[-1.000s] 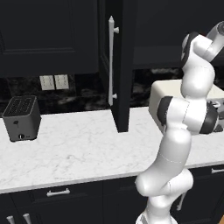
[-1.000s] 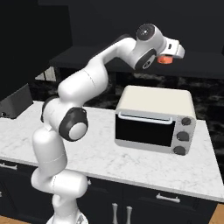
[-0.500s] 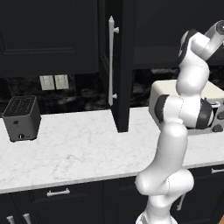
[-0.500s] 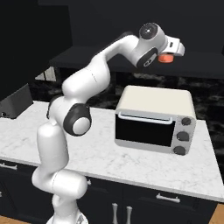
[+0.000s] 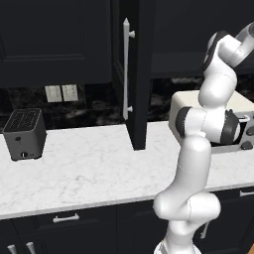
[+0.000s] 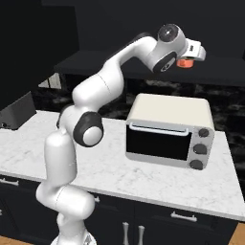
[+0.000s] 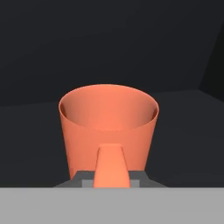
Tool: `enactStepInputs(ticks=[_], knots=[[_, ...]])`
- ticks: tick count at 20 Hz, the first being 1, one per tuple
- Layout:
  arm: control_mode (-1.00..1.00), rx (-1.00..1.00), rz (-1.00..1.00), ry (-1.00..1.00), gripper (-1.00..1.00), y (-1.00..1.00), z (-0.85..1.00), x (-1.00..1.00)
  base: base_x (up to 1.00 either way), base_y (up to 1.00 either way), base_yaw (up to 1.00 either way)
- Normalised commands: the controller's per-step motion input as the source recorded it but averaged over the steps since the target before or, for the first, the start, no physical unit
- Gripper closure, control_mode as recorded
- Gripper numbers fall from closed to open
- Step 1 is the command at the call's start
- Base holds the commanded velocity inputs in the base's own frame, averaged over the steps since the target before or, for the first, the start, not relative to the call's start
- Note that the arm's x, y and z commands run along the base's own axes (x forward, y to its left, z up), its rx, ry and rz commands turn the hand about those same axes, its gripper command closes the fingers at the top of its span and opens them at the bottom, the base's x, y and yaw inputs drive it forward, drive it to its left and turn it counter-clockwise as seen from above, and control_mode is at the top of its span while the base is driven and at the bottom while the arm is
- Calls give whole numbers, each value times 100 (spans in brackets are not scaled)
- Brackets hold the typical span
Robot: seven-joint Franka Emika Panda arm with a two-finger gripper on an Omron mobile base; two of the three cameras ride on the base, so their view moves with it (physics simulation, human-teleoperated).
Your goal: Gather all objects into one cabinet and sort the glasses and bowls to opposite sides.
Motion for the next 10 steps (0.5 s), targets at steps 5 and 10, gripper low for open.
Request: enactStepInputs(ticks=[5,10], knots=[[-100,-1,2,0,100,-8,-5,0,0,0,0],[-100,-8,1,-1,100,0,0,-31,0,0,0]])
